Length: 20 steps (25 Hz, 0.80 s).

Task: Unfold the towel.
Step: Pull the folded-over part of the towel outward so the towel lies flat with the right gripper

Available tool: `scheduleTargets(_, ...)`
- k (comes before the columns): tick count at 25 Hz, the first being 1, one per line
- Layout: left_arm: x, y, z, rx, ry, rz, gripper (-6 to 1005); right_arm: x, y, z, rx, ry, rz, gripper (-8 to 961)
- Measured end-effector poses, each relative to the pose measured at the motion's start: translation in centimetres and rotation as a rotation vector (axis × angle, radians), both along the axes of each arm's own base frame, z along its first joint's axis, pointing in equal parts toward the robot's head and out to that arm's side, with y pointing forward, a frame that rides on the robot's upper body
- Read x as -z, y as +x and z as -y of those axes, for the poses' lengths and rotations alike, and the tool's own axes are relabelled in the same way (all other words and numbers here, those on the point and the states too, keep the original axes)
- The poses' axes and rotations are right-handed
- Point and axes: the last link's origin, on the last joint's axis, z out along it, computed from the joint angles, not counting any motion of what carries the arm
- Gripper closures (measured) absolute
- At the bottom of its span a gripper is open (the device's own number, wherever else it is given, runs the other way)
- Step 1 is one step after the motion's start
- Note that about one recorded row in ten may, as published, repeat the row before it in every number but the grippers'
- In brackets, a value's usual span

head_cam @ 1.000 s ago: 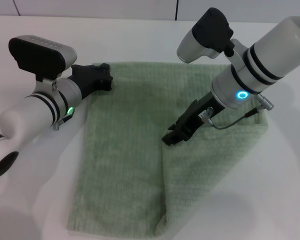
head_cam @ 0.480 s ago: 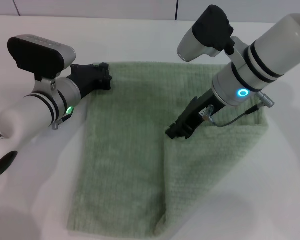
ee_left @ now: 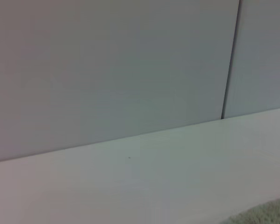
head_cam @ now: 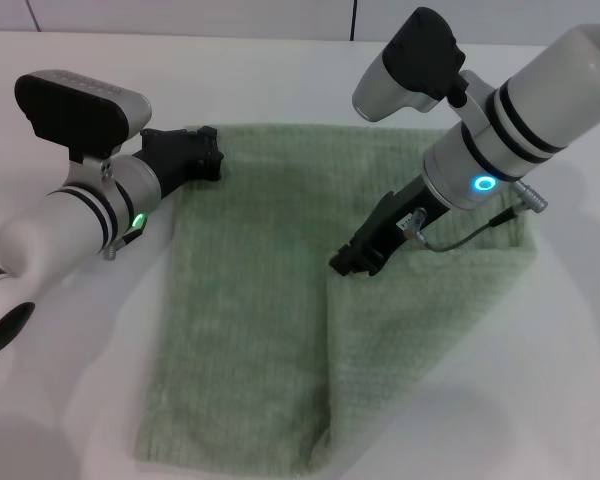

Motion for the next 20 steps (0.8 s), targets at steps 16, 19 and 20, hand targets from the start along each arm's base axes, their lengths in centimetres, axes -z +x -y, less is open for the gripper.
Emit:
scheduleTargets(16,0.1,-0.4,0.3,-0.013,-0.01,-0.009,903,-1.1,-1.0,1.2,0.018,-0.055,-0.016,897)
scheduleTargets(19,0.1,-0.5,0.3,-0.013,-0.01,-0.01,902,-1.9,-1.1,2.0,0.033,-0.088,-0.008,890)
scheduleTargets(20,0.1,-0.5,0.3,-0.013,-0.01,-0.01,901,-2.1,-1.1,2.2,0.035,-0.097,-0.008,888)
